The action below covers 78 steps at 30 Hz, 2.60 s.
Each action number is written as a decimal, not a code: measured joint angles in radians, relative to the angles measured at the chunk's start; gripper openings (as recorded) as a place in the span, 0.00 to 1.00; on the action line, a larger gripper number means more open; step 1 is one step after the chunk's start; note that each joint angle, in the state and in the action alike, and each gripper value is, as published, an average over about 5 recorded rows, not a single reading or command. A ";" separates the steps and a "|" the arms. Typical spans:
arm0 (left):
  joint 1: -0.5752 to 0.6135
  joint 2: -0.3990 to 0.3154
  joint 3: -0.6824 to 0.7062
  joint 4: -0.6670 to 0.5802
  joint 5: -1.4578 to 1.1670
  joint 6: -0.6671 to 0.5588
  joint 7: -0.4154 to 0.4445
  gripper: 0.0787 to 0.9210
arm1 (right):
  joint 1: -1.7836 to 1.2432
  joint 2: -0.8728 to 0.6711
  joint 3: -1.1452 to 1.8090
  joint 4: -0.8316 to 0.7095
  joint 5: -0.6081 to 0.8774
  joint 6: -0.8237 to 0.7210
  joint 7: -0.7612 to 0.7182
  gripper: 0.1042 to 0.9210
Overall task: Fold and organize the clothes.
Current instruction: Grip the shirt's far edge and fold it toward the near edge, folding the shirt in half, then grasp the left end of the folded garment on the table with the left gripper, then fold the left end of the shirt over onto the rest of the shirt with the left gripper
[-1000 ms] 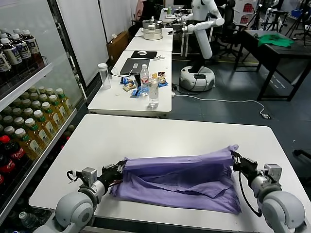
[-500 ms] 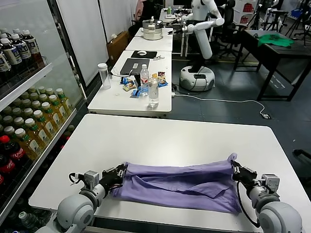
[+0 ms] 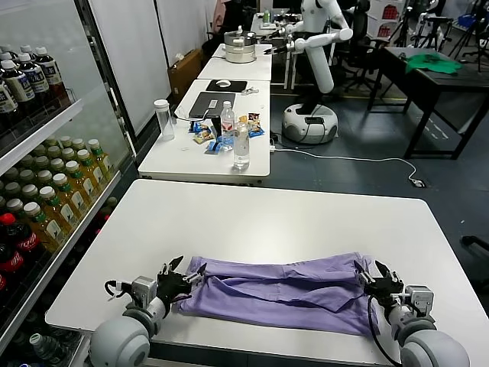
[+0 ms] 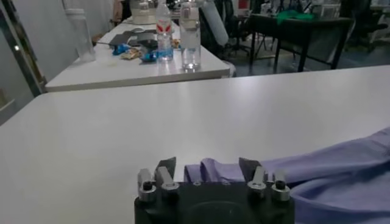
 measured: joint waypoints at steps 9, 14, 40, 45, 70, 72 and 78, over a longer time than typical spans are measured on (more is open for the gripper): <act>0.030 -0.122 0.035 0.004 0.092 -0.013 -0.088 0.88 | -0.053 0.034 0.007 0.037 -0.030 0.007 -0.002 0.88; 0.034 -0.184 0.047 0.035 0.136 -0.019 -0.126 0.87 | -0.070 0.045 0.007 0.049 -0.037 0.009 -0.003 0.88; 0.045 -0.238 -0.024 0.093 0.154 -0.034 -0.166 0.04 | -0.067 0.044 0.017 0.063 -0.025 0.010 0.001 0.88; 0.041 -0.169 -0.110 0.085 0.099 -0.034 -0.148 0.03 | -0.063 0.040 0.021 0.064 -0.017 0.010 0.002 0.88; 0.043 -0.135 -0.239 -0.182 -0.245 -0.010 -0.147 0.03 | -0.097 0.079 0.015 0.086 -0.050 0.018 0.004 0.88; 0.037 -0.166 -0.193 -0.190 -0.252 -0.012 -0.148 0.03 | -0.100 0.081 0.014 0.088 -0.054 0.019 0.004 0.88; 0.007 -0.255 -0.053 -0.169 -0.254 -0.021 -0.149 0.03 | -0.104 0.087 0.014 0.090 -0.064 0.022 0.003 0.88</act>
